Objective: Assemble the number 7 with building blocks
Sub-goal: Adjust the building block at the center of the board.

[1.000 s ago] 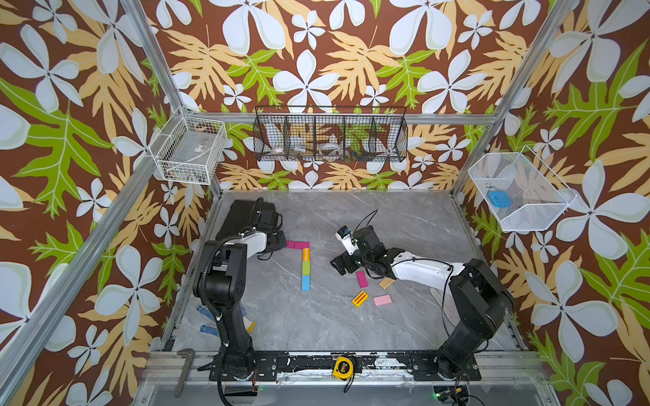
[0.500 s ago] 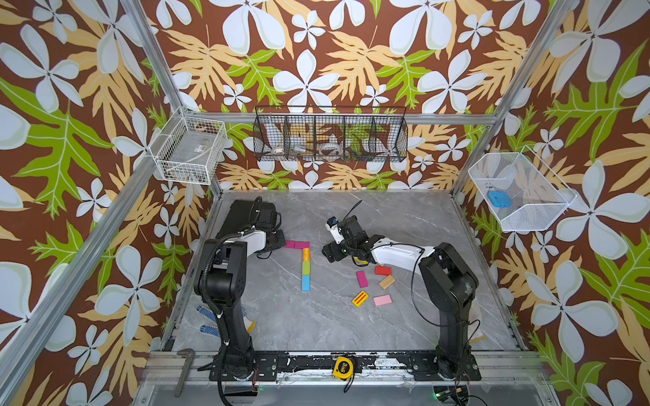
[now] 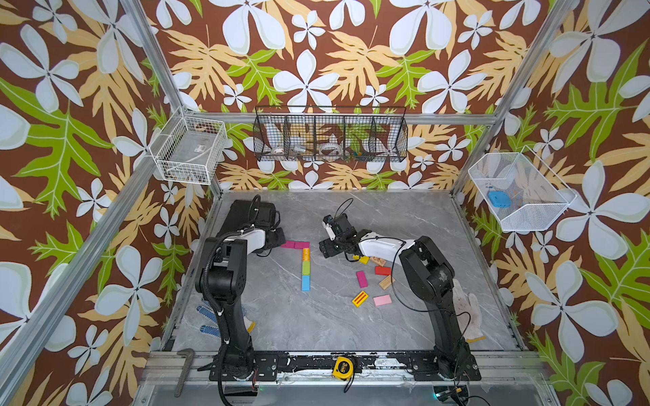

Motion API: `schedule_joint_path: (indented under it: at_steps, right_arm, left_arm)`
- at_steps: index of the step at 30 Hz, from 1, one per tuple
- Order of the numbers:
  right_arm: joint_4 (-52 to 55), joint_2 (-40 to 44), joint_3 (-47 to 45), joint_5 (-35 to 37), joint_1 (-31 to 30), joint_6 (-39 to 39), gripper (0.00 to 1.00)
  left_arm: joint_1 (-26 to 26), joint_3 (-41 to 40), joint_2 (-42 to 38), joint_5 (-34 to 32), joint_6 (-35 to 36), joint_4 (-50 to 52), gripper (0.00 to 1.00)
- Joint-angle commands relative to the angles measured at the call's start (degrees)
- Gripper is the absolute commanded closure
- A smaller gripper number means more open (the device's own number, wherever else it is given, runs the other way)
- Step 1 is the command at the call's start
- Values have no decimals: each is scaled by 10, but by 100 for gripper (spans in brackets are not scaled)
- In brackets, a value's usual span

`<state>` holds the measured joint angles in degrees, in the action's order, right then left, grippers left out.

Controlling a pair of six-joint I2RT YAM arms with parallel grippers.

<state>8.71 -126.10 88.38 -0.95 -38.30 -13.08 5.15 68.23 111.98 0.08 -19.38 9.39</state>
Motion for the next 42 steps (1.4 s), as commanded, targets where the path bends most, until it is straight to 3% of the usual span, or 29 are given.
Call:
schedule_joint_path:
  at_steps: [1, 42]
  right_arm:
    - [8, -9, 15, 14, 0, -8, 14]
    - [17, -61, 71, -22, -9, 12, 14]
  left_arm:
    - [-1, 2, 6, 13, 9, 24, 88]
    - [0, -23, -14, 30, 9, 34, 89]
